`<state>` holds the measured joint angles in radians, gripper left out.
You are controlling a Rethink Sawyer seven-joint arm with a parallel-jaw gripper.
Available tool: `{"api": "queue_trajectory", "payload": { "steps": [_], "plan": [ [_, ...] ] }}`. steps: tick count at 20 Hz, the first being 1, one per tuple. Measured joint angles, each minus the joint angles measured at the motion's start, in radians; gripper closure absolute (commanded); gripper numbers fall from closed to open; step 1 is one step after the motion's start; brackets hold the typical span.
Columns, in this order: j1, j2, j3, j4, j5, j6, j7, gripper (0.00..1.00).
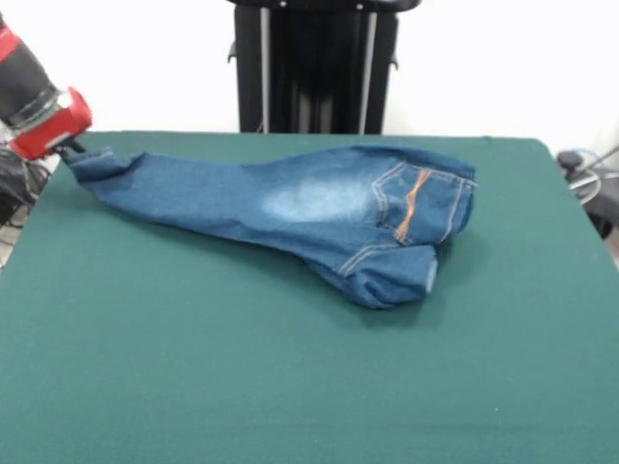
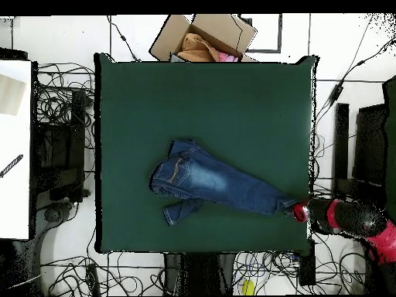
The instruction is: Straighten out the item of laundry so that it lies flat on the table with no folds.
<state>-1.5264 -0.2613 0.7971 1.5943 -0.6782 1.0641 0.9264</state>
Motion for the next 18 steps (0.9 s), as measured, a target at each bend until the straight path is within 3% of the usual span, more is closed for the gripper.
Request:
{"api": "queue_trajectory", "payload": {
  "steps": [11,18],
  "plan": [
    [0.013,0.018,0.0,-0.235,0.033,0.225,-0.2,1.0],
    [0.01,0.009,0.0,-0.266,0.036,0.231,-0.256,1.0]
  ]
}}
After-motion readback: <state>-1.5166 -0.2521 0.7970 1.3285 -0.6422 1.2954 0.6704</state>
